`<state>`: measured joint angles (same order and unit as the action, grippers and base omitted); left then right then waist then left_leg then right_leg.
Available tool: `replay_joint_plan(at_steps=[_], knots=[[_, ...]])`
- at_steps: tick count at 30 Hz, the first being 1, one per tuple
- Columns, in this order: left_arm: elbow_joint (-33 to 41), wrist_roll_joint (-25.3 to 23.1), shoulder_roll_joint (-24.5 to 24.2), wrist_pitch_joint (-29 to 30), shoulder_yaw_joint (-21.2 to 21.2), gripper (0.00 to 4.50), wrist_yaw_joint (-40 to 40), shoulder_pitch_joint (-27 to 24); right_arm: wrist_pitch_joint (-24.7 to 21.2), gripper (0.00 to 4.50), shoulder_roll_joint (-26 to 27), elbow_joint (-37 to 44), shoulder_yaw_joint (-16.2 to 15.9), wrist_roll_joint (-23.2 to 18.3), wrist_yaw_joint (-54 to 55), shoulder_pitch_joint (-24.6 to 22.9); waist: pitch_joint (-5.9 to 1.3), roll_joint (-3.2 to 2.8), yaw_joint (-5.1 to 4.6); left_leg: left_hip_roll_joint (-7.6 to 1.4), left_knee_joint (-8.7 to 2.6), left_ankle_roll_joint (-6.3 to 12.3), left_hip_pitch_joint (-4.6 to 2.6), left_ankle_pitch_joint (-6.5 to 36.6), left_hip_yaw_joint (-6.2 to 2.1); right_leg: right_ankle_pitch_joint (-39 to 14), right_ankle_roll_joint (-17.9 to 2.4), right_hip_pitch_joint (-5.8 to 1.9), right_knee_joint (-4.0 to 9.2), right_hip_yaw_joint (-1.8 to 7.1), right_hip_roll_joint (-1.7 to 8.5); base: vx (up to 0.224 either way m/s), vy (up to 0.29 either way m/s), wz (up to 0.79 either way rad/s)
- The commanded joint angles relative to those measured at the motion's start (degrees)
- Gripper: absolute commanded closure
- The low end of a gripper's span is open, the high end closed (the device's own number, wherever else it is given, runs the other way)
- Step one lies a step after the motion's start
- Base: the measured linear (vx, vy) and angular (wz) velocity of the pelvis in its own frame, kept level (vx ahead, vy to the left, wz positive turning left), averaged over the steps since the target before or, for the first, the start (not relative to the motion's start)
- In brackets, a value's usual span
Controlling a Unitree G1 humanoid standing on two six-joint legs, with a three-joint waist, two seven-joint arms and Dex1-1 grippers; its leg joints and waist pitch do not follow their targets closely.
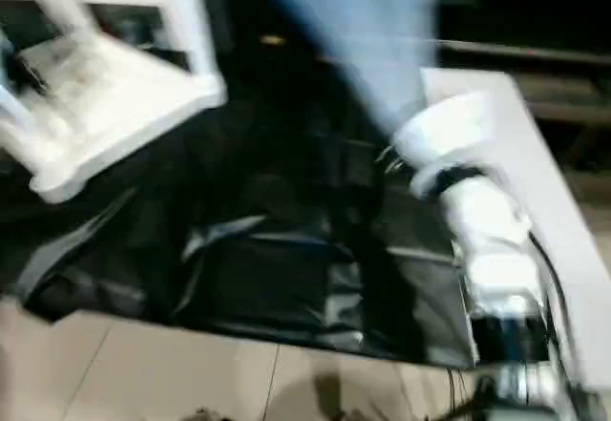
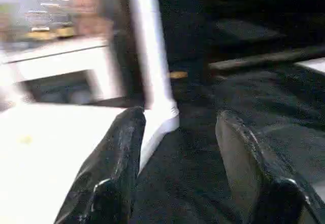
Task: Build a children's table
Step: Pick table leg, then move to table
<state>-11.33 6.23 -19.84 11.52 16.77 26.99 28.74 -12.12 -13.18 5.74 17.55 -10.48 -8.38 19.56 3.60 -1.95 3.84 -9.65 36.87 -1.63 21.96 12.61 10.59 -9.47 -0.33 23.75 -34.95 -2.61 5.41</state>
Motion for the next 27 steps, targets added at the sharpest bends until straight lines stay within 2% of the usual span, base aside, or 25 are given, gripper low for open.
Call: replay_joint_plan(at_steps=[1, 2, 3, 4, 5, 6, 8, 9, 10, 11, 12, 13, 14, 15, 16, 17, 18, 19, 20, 21, 22, 23, 24, 26, 27], knots=[[2.7, -2.9, 4.0, -3.3, -3.4, 1.93, -7.5, -2.7, -1.9, 2.64, 1.7, 0.8, 3.2, -1.6, 4.8, -3.8, -4.77, -2.54, 0.12, -2.00, -4.15, 6.71, -1.25, 6.8, -0.24, -5.6, -16.6, -3.20, 3.80, 2.92, 4.82, 0.000, 0.000, 0.00], [2.2, -3.3, 6.1, -4.8, -4.9, 1.93, -9.7, -4.7, -1.1, 2.64, 2.4, 0.8, 3.6, -1.7, 5.7, -5.7, -4.66, -0.84, 0.40, -2.04, -3.21, 8.60, -0.47, 7.6, -0.67, -9.7, -16.6, -4.29, 5.55, 4.31, 7.15, -0.021, 0.070, 0.10], [2.2, -3.3, 6.1, -4.8, -4.9, 1.93, -9.7, -4.7, -1.1, 2.64, 2.4, 0.8, 3.6, -1.7, 5.7, -5.7, -4.45, -0.53, 1.36, -2.19, -0.94, 9.69, -0.19, 7.7, -1.50, -15.9, -16.1, -4.76, 7.70, 6.66, 10.70, -0.021, 0.070, 0.10], [0.2, -4.4, 7.3, -7.2, -7.1, 1.93, -11.3, -6.6, -0.7, 2.64, 3.3, 0.7, 3.9, -1.0, 6.3, -7.9, -4.42, -0.42, 1.89, -2.50, 1.49, 10.10, 1.54, 5.9, -3.43, -24.3, -14.0, -6.03, 8.76, 8.34, 14.21, -0.027, 0.127, 0.01], [-2.1, -5.4, 8.4, -10.1, -8.9, 1.93, -12.5, -8.0, -0.7, 2.64, 4.2, 0.6, 3.9, -0.4, 6.4, -9.9, -4.20, -0.90, 1.93, -2.67, 2.66, 9.55, 2.14, 5.6, -4.24, -28.7, -12.8, -5.99, 9.42, 9.18, 15.61, -0.030, 0.165, -0.10], [-3.6, -6.4, 9.6, -10.9, -9.7, 1.93, -13.6, -9.1, -1.8, 2.64, 5.5, 1.5, 3.8, -0.2, 6.7, -11.8, -3.98, -1.13, 1.44, -2.55, 1.98, 8.73, 2.49, 5.3, -5.63, -34.7, -10.9, -5.50, 9.40, 7.88, 14.53, -0.030, 0.165, -0.10], [-4.3, -7.0, 10.6, -11.1, -10.1, 1.93, -14.3, -9.8, -2.9, 2.64, 6.5, 2.1, 3.7, -0.2, 6.7, -13.0, -3.78, -2.06, 0.08, -0.91, -2.86, 12.41, 1.42, 6.4, -4.42, -35.8, -7.8, -3.90, 8.20, 3.74, 7.86, -0.030, 0.204, -0.04], [-4.4, -7.5, 11.1, -10.7, -10.5, 1.93, -14.7, -10.2, -3.6, 2.64, 7.3, 2.4, 3.4, -0.4, 6.7, -13.9, -3.76, -2.07, -1.03, -0.46, -4.18, 14.26, 0.26, 8.4, -3.53, -34.8, -6.7, -2.88, 7.45, 2.10, 5.25, -0.029, 0.211, 0.00], [-3.6, -8.4, 12.0, -9.7, -10.9, 1.93, -15.3, -10.9, -5.6, 2.64, 8.2, 3.5, 3.1, -0.9, 7.1, -14.9, -4.42, -3.37, -4.32, -0.09, -6.74, 21.32, -3.36, 8.5, -3.31, -21.4, -4.2, -0.19, 2.52, -2.11, -1.33, -0.048, 0.204, 0.06], [-2.7, -8.8, 12.4, -9.2, -11.0, 1.93, -15.5, -11.5, -6.8, 2.64, 8.3, 3.9, 2.2, -1.2, 6.9, -15.4, -4.48, -4.21, -4.96, -0.44, -7.84, 23.69, -3.65, 6.7, -3.52, -17.0, -3.0, 0.23, -0.43, -3.24, -2.38, -0.068, 0.189, 0.03], [-2.7, -8.8, 12.4, -9.2, -11.0, 1.93, -15.5, -11.5, -6.8, 2.64, 8.3, 3.9, 2.2, -1.2, 6.9, -15.4, -3.97, -3.99, -5.71, -2.71, -9.34, 28.07, -3.11, 3.5, -4.19, -10.4, 0.5, 0.59, -5.83, -4.49, -1.62, -0.068, 0.189, 0.03], [-1.8, -9.2, 12.8, -8.9, -10.9, 1.93, -15.8, -12.1, -7.9, 2.64, 8.4, 4.4, 1.4, -1.5, 6.8, -15.7, -3.77, -3.85, -5.59, -3.22, -9.37, 28.14, -3.15, 3.3, -4.10, -10.3, 1.4, 0.81, -5.80, -4.40, -0.79, -0.086, 0.149, -0.01], [-1.0, -9.5, 13.1, -8.8, -10.8, 1.93, -16.1, -12.7, -8.6, 2.64, 8.4, 4.9, 1.0, -1.9, 7.1, -15.9, -3.49, -2.30, -5.43, -3.44, -9.31, 26.42, -2.75, 5.9, -3.45, -10.0, 1.8, 0.64, -4.76, -3.95, 0.18, -0.111, 0.101, -0.12], [0.1, -9.5, 13.3, -8.6, -10.5, 1.93, -16.4, -13.7, -9.0, 2.64, 8.5, 4.9, 0.6, -2.0, 7.2, -15.8, -4.41, 0.15, -4.50, -2.57, -7.86, 18.27, -0.88, 15.1, -2.97, -12.7, 4.8, -1.68, -0.19, 0.33, 5.63, -0.111, 0.101, -0.12], [1.1, -9.6, 13.3, -8.5, -10.2, 1.93, -16.7, -14.8, -9.4, 2.64, 8.5, 4.9, 0.2, -2.2, 7.2, -15.7, -4.20, 2.61, -2.85, 1.09, 8.50, 6.80, 2.14, 16.3, -5.39, -31.7, 4.8, -1.18, 9.10, 10.64, 19.13, -0.117, 0.137, -0.09], [2.5, -9.9, 13.1, -8.3, -9.8, 1.93, -17.1, -16.3, -9.8, 2.64, 8.5, 4.7, -0.3, -2.6, 7.0, -15.4, -4.65, 0.67, -4.71, 1.87, 12.33, 1.81, 5.03, 11.5, -9.43, -37.6, 3.8, -2.98, 8.06, 10.98, 20.21, -0.094, 0.187, -0.32], [3.3, -9.8, 13.1, -8.1, -9.5, 1.93, -17.3, -17.1, -9.9, 2.64, 8.3, 4.5, -0.8, -2.5, 6.7, -15.3, -3.14, 1.80, -5.00, 3.97, 11.23, -5.88, 5.46, 10.2, -8.73, -47.3, 5.0, -3.89, 7.55, 2.78, 13.79, -0.094, 0.187, -0.32], [3.3, -9.8, 13.1, -8.1, -9.5, 1.93, -17.3, -17.1, -9.9, 2.64, 8.3, 4.5, -0.8, -2.5, 6.7, -15.3, -2.04, 2.50, -5.42, 3.56, 10.14, -5.19, 3.61, 11.0, -7.90, -49.0, 3.6, -2.86, 8.82, 1.38, 13.41, -0.091, 0.226, -0.47], [4.1, -9.5, 12.6, -8.3, -9.4, 1.93, -18.7, -18.4, -10.2, 2.64, 8.2, 4.2, -1.7, -2.7, 6.6, -15.0, -3.08, 1.97, -4.92, 3.46, 5.82, -1.61, 0.89, 9.5, -6.68, -48.8, 0.0, -3.56, 8.84, -0.07, 11.14, -0.113, 0.272, -0.14], [4.4, -9.5, 12.4, -8.4, -9.4, 1.93, -19.3, -18.8, -10.3, 2.64, 8.2, 4.0, -2.1, -2.8, 6.4, -14.8, -2.83, 1.21, -5.30, 2.76, 3.17, 1.30, -0.18, 9.3, -6.55, -48.3, -1.5, -3.52, 9.20, -0.98, 10.43, -0.113, 0.272, -0.14], [4.8, -9.3, 12.3, -8.5, -9.2, 1.93, -19.7, -19.4, -10.3, 2.64, 8.4, 3.8, -2.2, -2.8, 6.5, -14.5, -1.69, 1.11, -7.70, 2.16, -2.78, 6.57, -1.30, 20.6, -6.10, -46.2, -1.1, -0.99, 6.45, -4.58, 3.36, -0.129, 0.238, 0.10], [4.9, -9.3, 12.3, -9.1, -9.1, 1.93, -20.4, -19.8, -10.5, 2.64, 8.7, 3.7, -2.2, -2.4, 6.4, -14.2, -3.16, -1.05, -9.43, 1.20, -4.76, 8.96, -2.31, 26.5, -7.01, -37.6, -1.2, -1.35, 2.47, -5.35, 0.67, -0.136, 0.264, 0.14], [5.2, -9.3, 12.5, -9.3, -9.0, 1.93, -20.7, -20.2, -10.8, 2.64, 8.9, 3.8, -2.2, -2.1, 6.4, -14.1, -2.02, -1.87, -11.00, -0.28, -9.89, 12.05, -1.73, 35.7, -8.16, -18.8, -2.2, -3.05, -5.37, -6.31, -1.53, -0.136, 0.264, 0.14], [6.0, -9.7, 12.8, -9.4, -8.8, 1.93, -21.2, -21.0, -11.5, 2.64, 9.1, 3.8, -2.5, -1.7, 6.2, -13.9, -1.76, -1.75, -11.59, -0.62, -10.09, 16.78, -3.70, 32.9, -8.80, -8.8, -2.5, -2.48, -5.97, -6.26, -1.33, -0.098, 0.257, 0.01], [7.7, -9.7, 13.4, -8.9, -8.1, 1.93, -21.6, -22.3, -12.1, 2.64, 8.7, 3.8, -3.0, -1.7, 6.1, -13.8, -1.47, 0.29, -10.88, -1.66, -10.83, 13.58, -3.62, 35.8, -8.23, -10.5, -1.3, -3.43, -4.72, -5.26, -0.05, -0.086, 0.221, -0.01]])
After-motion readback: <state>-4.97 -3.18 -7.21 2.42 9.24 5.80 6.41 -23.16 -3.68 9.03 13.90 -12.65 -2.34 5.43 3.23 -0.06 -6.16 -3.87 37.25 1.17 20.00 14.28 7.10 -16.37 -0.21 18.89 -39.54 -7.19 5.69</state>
